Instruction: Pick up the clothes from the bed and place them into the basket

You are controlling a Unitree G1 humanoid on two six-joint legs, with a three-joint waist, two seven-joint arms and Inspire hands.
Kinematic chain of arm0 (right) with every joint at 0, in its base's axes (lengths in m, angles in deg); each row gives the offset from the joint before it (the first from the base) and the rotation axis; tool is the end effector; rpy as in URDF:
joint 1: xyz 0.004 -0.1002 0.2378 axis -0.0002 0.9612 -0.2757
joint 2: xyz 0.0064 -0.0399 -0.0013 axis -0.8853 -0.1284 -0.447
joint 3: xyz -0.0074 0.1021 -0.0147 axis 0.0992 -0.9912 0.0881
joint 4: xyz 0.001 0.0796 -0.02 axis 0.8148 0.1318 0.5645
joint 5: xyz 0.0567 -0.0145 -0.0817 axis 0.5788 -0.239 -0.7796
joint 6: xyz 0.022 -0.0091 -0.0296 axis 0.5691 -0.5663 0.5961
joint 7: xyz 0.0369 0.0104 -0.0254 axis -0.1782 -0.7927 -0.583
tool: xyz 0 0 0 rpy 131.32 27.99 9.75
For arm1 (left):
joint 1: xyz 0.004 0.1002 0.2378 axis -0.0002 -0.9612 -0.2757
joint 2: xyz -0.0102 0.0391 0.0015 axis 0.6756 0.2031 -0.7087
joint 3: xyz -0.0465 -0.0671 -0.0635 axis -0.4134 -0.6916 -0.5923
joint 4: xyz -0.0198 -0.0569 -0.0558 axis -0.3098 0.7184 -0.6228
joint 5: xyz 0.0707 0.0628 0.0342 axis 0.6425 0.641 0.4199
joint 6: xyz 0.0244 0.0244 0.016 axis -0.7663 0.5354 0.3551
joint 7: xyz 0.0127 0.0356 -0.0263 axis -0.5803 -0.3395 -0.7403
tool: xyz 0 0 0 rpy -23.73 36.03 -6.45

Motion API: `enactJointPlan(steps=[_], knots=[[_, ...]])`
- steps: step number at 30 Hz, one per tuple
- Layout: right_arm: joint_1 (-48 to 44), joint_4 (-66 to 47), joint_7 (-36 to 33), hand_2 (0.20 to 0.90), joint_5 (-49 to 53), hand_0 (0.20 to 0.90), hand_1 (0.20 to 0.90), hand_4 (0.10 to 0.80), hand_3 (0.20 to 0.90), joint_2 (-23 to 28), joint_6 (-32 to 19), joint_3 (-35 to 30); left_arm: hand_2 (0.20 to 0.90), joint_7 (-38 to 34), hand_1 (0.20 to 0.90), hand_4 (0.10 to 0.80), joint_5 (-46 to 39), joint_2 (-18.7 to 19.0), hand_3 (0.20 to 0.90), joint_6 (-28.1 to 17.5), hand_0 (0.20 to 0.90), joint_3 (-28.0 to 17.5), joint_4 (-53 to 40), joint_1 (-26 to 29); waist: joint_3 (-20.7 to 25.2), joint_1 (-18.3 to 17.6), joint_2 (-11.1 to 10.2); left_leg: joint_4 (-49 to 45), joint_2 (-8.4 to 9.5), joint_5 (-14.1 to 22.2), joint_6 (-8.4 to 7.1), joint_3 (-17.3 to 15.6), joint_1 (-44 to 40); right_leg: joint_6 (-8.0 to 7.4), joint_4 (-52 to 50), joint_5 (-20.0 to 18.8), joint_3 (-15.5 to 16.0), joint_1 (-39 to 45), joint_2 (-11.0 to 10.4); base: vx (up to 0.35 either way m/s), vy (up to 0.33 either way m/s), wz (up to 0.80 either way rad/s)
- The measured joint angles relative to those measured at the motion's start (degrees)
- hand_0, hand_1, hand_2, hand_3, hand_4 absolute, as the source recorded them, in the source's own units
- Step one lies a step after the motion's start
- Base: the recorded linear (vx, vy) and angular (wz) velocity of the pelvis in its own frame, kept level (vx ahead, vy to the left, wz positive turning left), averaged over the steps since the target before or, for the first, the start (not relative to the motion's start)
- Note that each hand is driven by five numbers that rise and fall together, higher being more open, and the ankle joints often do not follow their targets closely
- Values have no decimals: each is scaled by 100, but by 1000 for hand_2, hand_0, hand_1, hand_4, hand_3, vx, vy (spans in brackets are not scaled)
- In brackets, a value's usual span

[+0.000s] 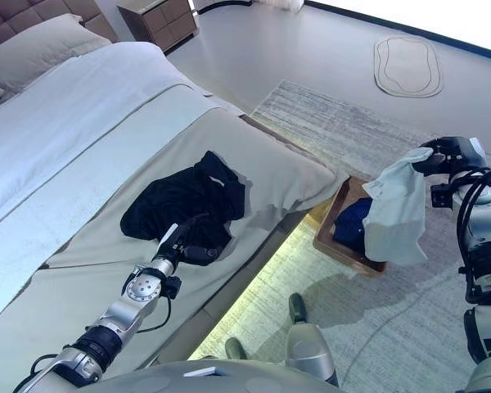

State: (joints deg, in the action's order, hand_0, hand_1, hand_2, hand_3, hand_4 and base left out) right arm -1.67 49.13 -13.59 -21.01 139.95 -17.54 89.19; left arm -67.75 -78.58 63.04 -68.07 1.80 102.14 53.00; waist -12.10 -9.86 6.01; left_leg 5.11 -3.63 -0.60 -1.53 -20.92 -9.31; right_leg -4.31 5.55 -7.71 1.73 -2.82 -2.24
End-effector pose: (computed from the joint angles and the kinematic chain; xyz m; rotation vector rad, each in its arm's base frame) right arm 0.2650 -0.3503 0.1436 -0.4819 0.2938 -0.4587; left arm 0.1913 0.1884 -0.0299 0.3233 0.4208 -0.1434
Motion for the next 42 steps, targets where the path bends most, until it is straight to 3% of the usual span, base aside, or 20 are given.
enactJointPlan(steps=[9,20,21,22,42], knots=[[83,-92,-152,300,-241,300,300,100,200,-64,-1,-205,900,7,900,800,1,-44,900,-18,900,46,0,21,-203,-23,361,-3,8,-4,0,-2,113,2,-1,-1,-8,-121,-8,12,-22,-1],[151,397,-211,300,-745,300,300,100,200,-63,-6,-438,900,2,900,800,-2,-70,900,-44,900,69,-7,289,-611,-18,627,-5,50,-20,8,-2,219,1,0,2,0,-230,-63,-19,-30,0],[155,459,-206,380,-796,380,380,193,293,-67,-6,-437,900,2,900,800,-2,-76,900,-44,900,89,-10,311,-613,-10,649,-5,66,-46,11,1,253,1,0,2,10,-261,-84,1,-27,5],[157,550,-205,900,-825,900,900,800,900,-67,-12,-437,900,2,900,800,-3,-84,900,-44,900,104,-26,364,-625,-11,672,-5,90,-75,1,18,311,3,-4,-3,27,-300,-111,3,-23,6],[152,1130,380,900,-1712,900,900,800,900,-137,-295,-150,900,-19,900,800,-2,-130,900,-44,900,153,-115,465,-653,237,642,-4,74,-105,-26,285,315,0,-27,0,271,-159,-149,-26,-11,8]])
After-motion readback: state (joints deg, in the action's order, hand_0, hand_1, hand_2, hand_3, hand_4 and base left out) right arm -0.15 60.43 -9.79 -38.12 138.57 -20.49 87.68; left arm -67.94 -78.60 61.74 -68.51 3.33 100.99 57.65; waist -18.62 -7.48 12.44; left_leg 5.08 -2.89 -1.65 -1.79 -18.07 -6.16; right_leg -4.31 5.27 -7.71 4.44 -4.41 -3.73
